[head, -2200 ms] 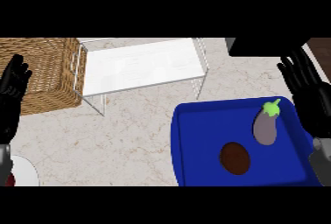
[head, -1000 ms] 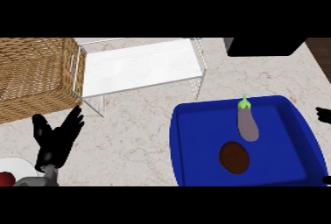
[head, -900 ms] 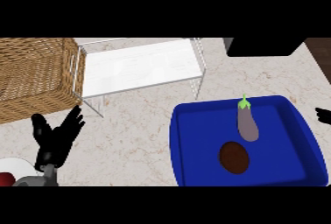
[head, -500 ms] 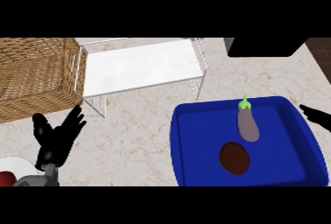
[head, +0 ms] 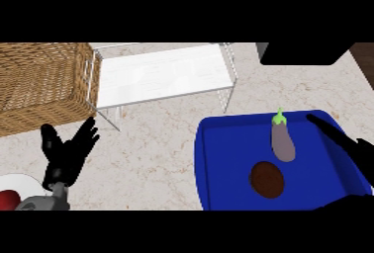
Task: Pick the cupcake from the tray and place it in the tiered shelf
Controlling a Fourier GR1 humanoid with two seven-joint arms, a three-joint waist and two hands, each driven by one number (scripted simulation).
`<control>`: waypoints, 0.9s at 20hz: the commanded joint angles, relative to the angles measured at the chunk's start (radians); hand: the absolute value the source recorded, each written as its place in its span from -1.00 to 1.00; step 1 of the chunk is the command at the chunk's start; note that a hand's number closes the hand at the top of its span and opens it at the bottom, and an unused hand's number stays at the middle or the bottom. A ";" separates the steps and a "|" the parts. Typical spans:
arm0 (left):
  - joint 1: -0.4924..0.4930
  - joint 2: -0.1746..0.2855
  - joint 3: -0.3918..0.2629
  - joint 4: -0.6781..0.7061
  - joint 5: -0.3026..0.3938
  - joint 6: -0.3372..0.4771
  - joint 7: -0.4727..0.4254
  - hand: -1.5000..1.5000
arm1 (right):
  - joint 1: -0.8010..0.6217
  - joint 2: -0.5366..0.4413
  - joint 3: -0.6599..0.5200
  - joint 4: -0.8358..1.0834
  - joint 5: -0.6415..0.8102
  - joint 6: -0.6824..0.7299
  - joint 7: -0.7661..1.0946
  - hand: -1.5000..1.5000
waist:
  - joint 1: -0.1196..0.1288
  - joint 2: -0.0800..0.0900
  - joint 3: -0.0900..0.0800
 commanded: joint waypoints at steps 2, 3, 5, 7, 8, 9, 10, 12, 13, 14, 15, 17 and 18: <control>-0.013 0.026 0.032 0.022 -0.001 -0.032 0.012 0.00 | -0.128 0.082 0.116 -0.016 0.087 0.036 0.232 -1.00 | 0.004 0.001 0.000; 0.040 -0.001 0.026 0.034 -0.012 -0.035 -0.053 0.00 | -0.078 0.074 0.116 -0.041 0.108 0.056 0.216 -1.00 | -0.001 0.000 0.000; -0.001 -0.013 0.034 0.038 -0.018 -0.028 -0.022 0.00 | -0.095 0.141 0.134 0.065 0.192 0.068 0.153 -1.00 | -0.003 0.000 0.001; 0.028 -0.021 0.027 0.037 -0.038 -0.029 -0.049 0.00 | -0.122 0.157 0.155 0.039 0.199 0.111 0.217 -1.00 | -0.002 0.000 0.001; -0.020 0.004 0.059 0.054 -0.008 -0.048 -0.009 0.00 | -0.100 0.193 0.219 0.010 0.265 0.071 0.270 -1.00 | -0.005 0.000 0.001; 0.004 -0.018 0.050 0.051 -0.024 -0.039 -0.033 0.00 | -0.052 0.190 0.203 0.002 0.297 0.070 0.246 -1.00 | -0.007 -0.001 0.001; -0.014 0.002 0.060 0.023 -0.021 -0.050 0.021 0.00 | -0.064 0.196 0.156 0.006 0.279 0.101 0.263 -1.00 | -0.007 -0.001 0.001; 0.060 -0.004 0.053 -0.045 -0.021 -0.053 0.009 0.00 | -0.135 0.242 0.157 0.038 0.287 0.123 0.345 -1.00 | 0.000 -0.001 0.001; -0.034 -0.055 0.049 0.113 -0.057 -0.035 -0.051 0.00 | -0.078 0.252 0.163 0.018 0.340 0.102 0.299 -1.00 | -0.009 0.000 0.001; 0.007 -0.007 0.083 0.072 -0.011 -0.091 -0.032 0.00 | -0.006 0.247 0.197 0.000 0.408 0.062 0.264 -1.00 | -0.010 -0.001 0.001; -0.017 -0.021 0.082 0.078 -0.037 -0.068 -0.040 0.00 | -0.090 0.281 0.189 0.047 0.410 0.113 0.303 -1.00 | -0.006 0.000 0.001; -0.021 -0.052 0.057 0.012 -0.066 -0.017 0.027 0.00 | -0.047 0.298 0.172 0.044 0.447 0.111 0.275 -1.00 | -0.007 0.000 0.001; 0.034 -0.049 0.055 -0.048 -0.074 -0.014 0.032 0.00 | -0.002 0.295 0.167 0.015 0.456 0.122 0.269 -1.00 | -0.006 -0.001 0.001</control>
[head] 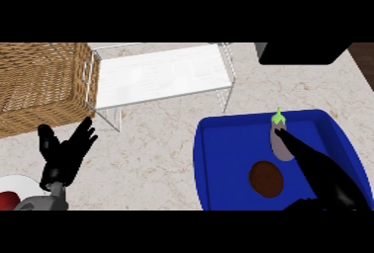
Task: Pick the cupcake from the tray and place it in the tiered shelf
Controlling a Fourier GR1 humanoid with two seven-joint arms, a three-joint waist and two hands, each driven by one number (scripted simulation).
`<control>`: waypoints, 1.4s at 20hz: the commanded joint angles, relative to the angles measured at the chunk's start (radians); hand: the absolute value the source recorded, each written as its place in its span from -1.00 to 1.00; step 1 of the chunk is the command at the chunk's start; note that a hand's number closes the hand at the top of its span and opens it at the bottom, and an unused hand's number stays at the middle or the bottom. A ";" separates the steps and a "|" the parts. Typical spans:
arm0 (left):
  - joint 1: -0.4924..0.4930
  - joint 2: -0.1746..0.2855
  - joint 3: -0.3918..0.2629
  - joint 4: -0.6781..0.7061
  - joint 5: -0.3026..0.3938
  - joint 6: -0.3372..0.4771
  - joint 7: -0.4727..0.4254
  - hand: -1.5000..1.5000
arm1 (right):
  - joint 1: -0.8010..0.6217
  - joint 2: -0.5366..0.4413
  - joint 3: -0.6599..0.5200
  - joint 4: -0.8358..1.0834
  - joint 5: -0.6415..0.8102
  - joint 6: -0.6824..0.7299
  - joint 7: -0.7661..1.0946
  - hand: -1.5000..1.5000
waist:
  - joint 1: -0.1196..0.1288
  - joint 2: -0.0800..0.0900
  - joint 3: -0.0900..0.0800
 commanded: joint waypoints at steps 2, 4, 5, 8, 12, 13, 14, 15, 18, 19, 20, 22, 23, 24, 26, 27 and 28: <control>0.037 0.014 0.039 -0.015 0.014 -0.053 0.007 0.00 | 0.024 0.029 -0.056 0.025 0.054 0.058 -0.032 -1.00 | 0.000 0.001 -0.002; -0.003 -0.029 0.015 0.011 -0.035 -0.019 0.016 0.00 | 0.020 0.125 0.000 0.014 0.128 0.049 0.002 -1.00 | -0.001 0.002 -0.002; 0.079 -0.018 0.016 -0.095 -0.016 -0.036 0.037 0.00 | 0.078 0.086 -0.042 0.019 0.113 0.058 -0.066 -1.00 | 0.000 0.001 -0.001; 0.029 -0.032 0.024 -0.018 -0.032 -0.032 0.004 0.00 | 0.019 0.182 0.050 0.170 0.228 0.002 -0.075 -1.00 | 0.003 0.002 -0.001; 0.035 -0.038 0.043 -0.042 -0.035 -0.038 0.018 0.00 | 0.032 0.206 0.025 0.140 0.299 0.015 -0.052 -1.00 | 0.002 0.001 -0.002; 0.052 -0.045 0.037 -0.070 -0.032 -0.035 0.038 0.00 | 0.029 0.221 0.029 0.145 0.313 0.018 -0.034 -1.00 | 0.002 0.001 -0.002; -0.070 -0.050 0.046 0.051 -0.047 -0.026 0.035 0.00 | 0.036 0.226 0.037 0.225 0.344 -0.034 -0.106 -1.00 | -0.002 0.003 -0.002; -0.019 -0.057 0.037 0.040 -0.050 -0.046 -0.002 0.00 | 0.001 0.256 0.036 0.280 0.372 -0.049 -0.105 -1.00 | 0.001 0.002 -0.002; -0.004 -0.104 0.015 0.031 -0.103 0.006 -0.019 0.00 | 0.033 0.231 -0.014 0.247 0.366 0.000 -0.152 -1.00 | -0.001 0.002 -0.002; 0.013 -0.051 0.061 0.007 -0.058 -0.066 -0.009 0.00 | 0.096 0.209 -0.016 0.208 0.379 -0.001 -0.187 -1.00 | -0.001 0.001 -0.002; -0.002 -0.052 0.064 0.031 -0.064 -0.067 -0.009 0.00 | 0.021 0.264 -0.027 0.267 0.395 -0.021 -0.180 -1.00 | 0.000 0.002 -0.002; 0.016 -0.093 0.033 -0.007 -0.094 -0.027 -0.003 0.00 | 0.014 0.248 -0.089 0.322 0.368 -0.021 -0.259 -1.00 | 0.001 0.002 -0.001; 0.034 -0.044 0.074 0.050 -0.054 -0.099 -0.059 0.00 | -0.033 0.305 -0.052 0.419 0.400 -0.096 -0.275 -1.00 | 0.005 0.003 -0.001; -0.094 -0.065 0.079 0.149 -0.076 -0.062 -0.046 0.00 | -0.045 0.284 -0.091 0.443 0.369 -0.079 -0.321 -1.00 | -0.001 0.004 -0.002; 0.032 -0.100 0.039 -0.019 -0.103 -0.022 0.004 0.00 | -0.003 0.316 -0.071 0.382 0.407 -0.072 -0.296 -1.00 | 0.002 0.002 -0.001; 0.037 -0.055 0.084 0.002 -0.055 -0.091 -0.016 0.00 | 0.046 0.296 -0.073 0.401 0.408 -0.098 -0.355 -1.00 | 0.001 0.002 -0.001; 0.037 -0.056 0.087 0.004 -0.055 -0.096 -0.021 0.00 | 0.020 0.300 -0.084 0.457 0.420 -0.107 -0.383 -1.00 | 0.002 0.002 -0.001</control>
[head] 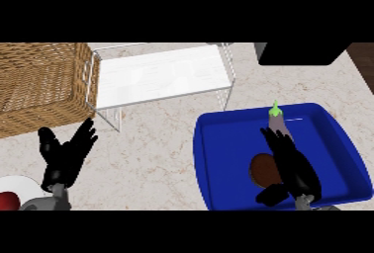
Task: Pick the cupcake from the tray and place it in the tiered shelf
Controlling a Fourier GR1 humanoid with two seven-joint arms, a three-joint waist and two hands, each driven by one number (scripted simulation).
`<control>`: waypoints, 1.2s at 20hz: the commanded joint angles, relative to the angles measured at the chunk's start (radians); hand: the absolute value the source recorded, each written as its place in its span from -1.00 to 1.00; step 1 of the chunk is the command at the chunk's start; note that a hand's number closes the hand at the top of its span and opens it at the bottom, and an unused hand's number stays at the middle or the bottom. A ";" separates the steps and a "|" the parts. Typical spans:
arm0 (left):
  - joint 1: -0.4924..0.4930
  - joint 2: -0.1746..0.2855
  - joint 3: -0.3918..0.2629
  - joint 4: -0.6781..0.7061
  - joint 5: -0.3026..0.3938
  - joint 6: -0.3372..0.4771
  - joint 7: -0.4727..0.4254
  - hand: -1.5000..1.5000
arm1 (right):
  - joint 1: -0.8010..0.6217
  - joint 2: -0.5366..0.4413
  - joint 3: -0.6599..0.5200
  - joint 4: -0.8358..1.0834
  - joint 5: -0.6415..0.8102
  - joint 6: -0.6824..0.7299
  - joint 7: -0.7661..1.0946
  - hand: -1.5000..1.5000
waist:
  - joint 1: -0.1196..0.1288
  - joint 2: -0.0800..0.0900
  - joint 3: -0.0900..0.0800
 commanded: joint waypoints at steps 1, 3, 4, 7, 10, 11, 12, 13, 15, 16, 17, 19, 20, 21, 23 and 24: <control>-0.021 -0.017 -0.003 0.022 -0.018 0.003 0.023 0.00 | -0.057 0.072 -0.004 0.096 0.043 -0.013 -0.029 -1.00 | 0.002 0.008 0.002; -0.032 0.001 0.039 0.060 -0.011 -0.016 -0.012 0.00 | -0.018 0.060 -0.019 0.044 0.049 0.014 -0.040 -1.00 | 0.000 0.008 0.002; 0.053 0.021 0.022 -0.077 0.013 -0.038 0.043 0.00 | 0.009 0.072 0.025 0.084 0.051 -0.021 -0.073 -1.00 | 0.005 0.007 0.002; -0.003 -0.001 0.003 0.003 -0.011 -0.018 0.013 0.00 | -0.051 -0.024 0.157 0.121 0.107 0.168 -0.083 1.00 | 0.021 0.009 0.001; -0.017 -0.019 0.014 0.012 -0.011 -0.008 0.005 0.00 | -0.022 0.009 0.068 0.110 0.028 0.117 -0.177 1.00 | 0.001 0.008 0.002; 0.019 -0.027 -0.003 -0.050 -0.013 0.001 0.046 0.00 | -0.028 0.047 0.082 0.132 0.049 0.093 -0.165 1.00 | 0.004 0.007 0.002; -0.001 0.009 0.037 0.073 0.001 -0.047 -0.015 0.00 | 0.006 0.014 0.062 0.124 0.035 0.069 -0.218 1.00 | -0.001 0.009 0.002; -0.034 0.006 0.034 0.059 -0.010 -0.028 0.011 0.00 | -0.010 0.029 0.058 0.138 0.041 0.066 -0.229 1.00 | 0.000 0.008 0.002; 0.021 -0.006 0.008 -0.044 -0.022 -0.008 0.063 0.00 | 0.042 0.042 0.091 0.113 0.069 0.013 -0.265 1.00 | 0.002 0.007 0.003; 0.045 -0.005 0.013 -0.071 -0.014 -0.018 0.062 0.00 | 0.021 0.059 0.092 0.059 0.064 0.050 -0.239 1.00 | 0.003 0.007 0.002; 0.016 -0.052 -0.014 -0.008 -0.045 0.010 0.023 0.00 | -0.007 0.056 0.070 0.037 0.055 0.075 -0.239 1.00 | 0.000 0.007 0.002; -0.042 -0.004 0.026 0.049 -0.014 -0.029 0.030 0.00 | -0.061 0.241 0.231 0.052 0.137 0.071 -0.077 1.00 | 0.003 0.009 0.001; -0.011 -0.029 -0.004 -0.010 -0.034 -0.001 0.046 0.00 | -0.116 0.270 0.313 0.087 0.124 0.055 0.002 1.00 | 0.020 0.009 0.002; -0.030 -0.027 -0.007 -0.015 -0.033 -0.005 0.049 0.00 | -0.168 0.272 0.379 0.145 0.082 0.001 0.040 1.00 | 0.041 0.012 0.002; -0.051 -0.016 -0.012 0.015 -0.034 -0.029 0.036 0.00 | -0.251 0.275 0.460 0.130 0.017 0.005 0.130 1.00 | 0.078 0.020 0.001; -0.076 -0.032 -0.017 0.000 -0.042 0.003 0.065 0.00 | -0.277 0.276 0.524 0.145 0.016 -0.064 0.170 1.00 | 0.070 0.016 0.002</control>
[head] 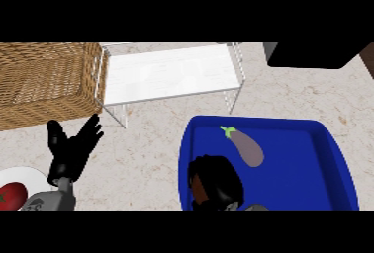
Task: Pick the cupcake from the tray and place it in the tiered shelf
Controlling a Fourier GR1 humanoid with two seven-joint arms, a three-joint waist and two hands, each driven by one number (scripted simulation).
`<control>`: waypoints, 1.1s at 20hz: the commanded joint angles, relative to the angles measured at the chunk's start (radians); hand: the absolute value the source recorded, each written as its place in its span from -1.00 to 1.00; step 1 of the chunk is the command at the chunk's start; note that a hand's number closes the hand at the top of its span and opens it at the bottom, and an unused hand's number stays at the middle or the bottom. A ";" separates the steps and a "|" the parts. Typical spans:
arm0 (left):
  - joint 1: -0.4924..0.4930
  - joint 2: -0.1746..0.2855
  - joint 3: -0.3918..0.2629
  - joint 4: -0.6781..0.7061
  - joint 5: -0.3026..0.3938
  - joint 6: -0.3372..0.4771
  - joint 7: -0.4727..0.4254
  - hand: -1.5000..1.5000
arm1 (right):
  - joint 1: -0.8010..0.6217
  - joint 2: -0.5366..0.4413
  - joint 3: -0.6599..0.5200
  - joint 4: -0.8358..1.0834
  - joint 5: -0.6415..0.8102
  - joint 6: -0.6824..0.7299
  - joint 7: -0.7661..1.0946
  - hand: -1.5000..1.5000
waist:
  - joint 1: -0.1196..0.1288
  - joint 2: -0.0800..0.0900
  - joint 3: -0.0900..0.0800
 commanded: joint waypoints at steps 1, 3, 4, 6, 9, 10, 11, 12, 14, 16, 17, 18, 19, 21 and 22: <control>0.007 0.010 0.000 0.024 0.006 -0.032 -0.022 0.00 | -0.181 0.051 0.168 0.008 -0.110 -0.092 0.195 1.00 | 0.026 0.004 0.000; -0.005 -0.017 -0.021 0.035 -0.015 -0.009 -0.027 0.00 | -0.248 0.052 0.204 -0.054 -0.170 -0.175 0.263 1.00 | 0.020 0.002 0.000; -0.002 0.021 0.009 0.041 0.019 -0.050 -0.017 0.00 | -0.267 0.052 0.254 -0.086 -0.136 -0.229 0.306 1.00 | 0.021 -0.002 0.000; -0.026 0.003 0.000 0.044 0.003 -0.017 0.009 0.00 | -0.375 0.053 0.255 -0.114 -0.138 -0.286 0.381 1.00 | 0.007 -0.003 0.000; -0.021 0.006 -0.001 0.013 0.003 -0.012 0.028 0.00 | -0.527 0.053 0.256 -0.189 -0.098 -0.312 0.537 1.00 | 0.005 -0.013 -0.001; -0.004 -0.004 -0.005 0.048 -0.013 -0.011 -0.024 0.00 | -0.566 0.053 0.257 -0.216 -0.089 -0.317 0.593 1.00 | -0.008 -0.011 -0.002; -0.019 0.001 0.007 0.023 0.012 -0.016 0.018 0.00 | -0.595 0.053 0.270 -0.216 -0.062 -0.354 0.634 1.00 | -0.007 -0.013 -0.001; -0.016 0.007 0.017 0.038 0.005 -0.007 0.005 0.00 | -0.657 0.053 0.244 -0.231 -0.059 -0.338 0.684 1.00 | -0.006 -0.015 -0.002; 0.018 -0.014 0.000 0.054 -0.013 -0.002 -0.035 0.00 | -0.725 0.053 0.200 -0.272 -0.065 -0.316 0.759 1.00 | -0.016 -0.014 -0.002; 0.036 0.011 0.016 0.054 0.002 -0.030 -0.047 0.00 | -0.836 0.053 0.089 -0.277 -0.109 -0.219 0.791 1.00 | -0.016 -0.016 -0.003; 0.011 0.015 0.020 0.036 0.009 -0.022 -0.004 0.00 | -0.868 0.053 0.059 -0.258 -0.118 -0.237 0.800 1.00 | -0.018 -0.014 -0.002; -0.004 -0.008 0.011 0.045 -0.011 0.011 -0.012 0.00 | -0.884 0.053 0.090 -0.271 -0.117 -0.250 0.846 1.00 | -0.026 -0.014 -0.002; 0.023 0.014 0.031 0.038 0.009 -0.018 -0.036 0.00 | -0.921 0.053 0.058 -0.258 -0.117 -0.219 0.868 1.00 | -0.022 -0.017 -0.002; 0.003 -0.005 0.020 0.071 0.004 -0.015 -0.041 0.00 | -1.009 0.053 -0.024 -0.207 -0.156 -0.194 0.854 1.00 | -0.026 -0.013 -0.003; 0.003 -0.004 0.014 0.038 0.002 -0.010 -0.019 0.00 | -1.013 0.053 -0.092 -0.189 -0.162 -0.156 0.815 1.00 | -0.033 -0.012 -0.001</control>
